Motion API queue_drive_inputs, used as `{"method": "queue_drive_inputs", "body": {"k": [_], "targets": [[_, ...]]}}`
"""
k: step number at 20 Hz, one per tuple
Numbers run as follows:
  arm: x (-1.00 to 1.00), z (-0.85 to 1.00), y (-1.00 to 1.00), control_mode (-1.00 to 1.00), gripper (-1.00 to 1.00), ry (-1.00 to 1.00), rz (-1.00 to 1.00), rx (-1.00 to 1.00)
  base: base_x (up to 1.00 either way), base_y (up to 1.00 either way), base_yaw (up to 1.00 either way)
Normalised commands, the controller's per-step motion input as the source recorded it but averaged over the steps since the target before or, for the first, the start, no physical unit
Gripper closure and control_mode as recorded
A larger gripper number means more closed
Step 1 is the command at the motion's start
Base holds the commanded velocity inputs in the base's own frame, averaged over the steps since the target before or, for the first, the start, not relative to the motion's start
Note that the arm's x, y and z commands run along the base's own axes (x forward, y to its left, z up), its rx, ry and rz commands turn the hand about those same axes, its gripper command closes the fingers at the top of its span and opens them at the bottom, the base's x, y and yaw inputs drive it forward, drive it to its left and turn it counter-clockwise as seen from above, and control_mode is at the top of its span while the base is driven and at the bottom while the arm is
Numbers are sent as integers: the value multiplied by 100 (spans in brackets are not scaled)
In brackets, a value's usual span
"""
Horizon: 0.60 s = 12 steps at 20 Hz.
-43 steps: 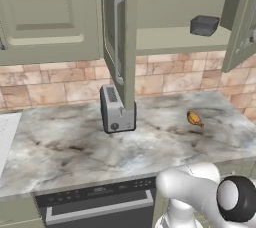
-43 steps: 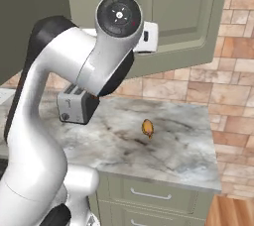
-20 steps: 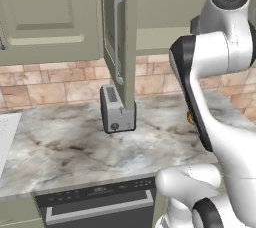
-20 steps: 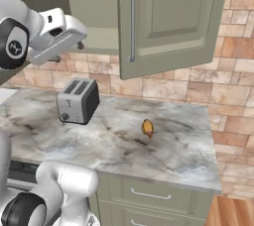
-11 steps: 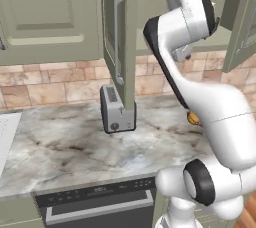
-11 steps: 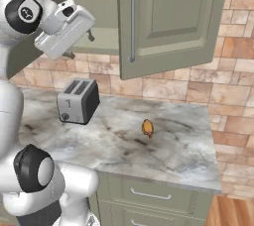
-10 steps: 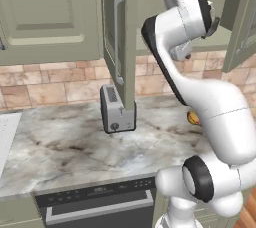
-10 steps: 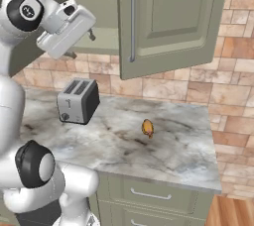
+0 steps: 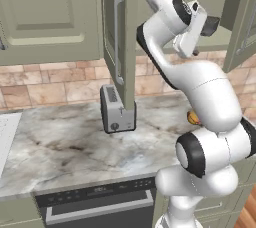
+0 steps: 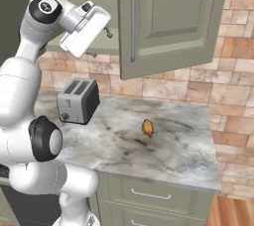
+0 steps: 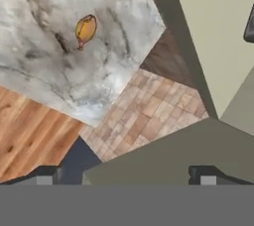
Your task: Retrieve the tupperware from the cabinet, then place the raw meat into the tupperware to avoid contamination.
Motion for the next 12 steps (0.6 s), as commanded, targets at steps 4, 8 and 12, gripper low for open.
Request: {"method": "queue_drive_inputs", "body": {"k": [4,8,12], "targets": [[9,-8,-67,-100,-100,26,4,-23,0,0,0],[1,-13,-77,-100,-100,21,5,-19,0,0,0],[-14,-11,-75,-100,-100,17,2,-13,0,0,0]]}}
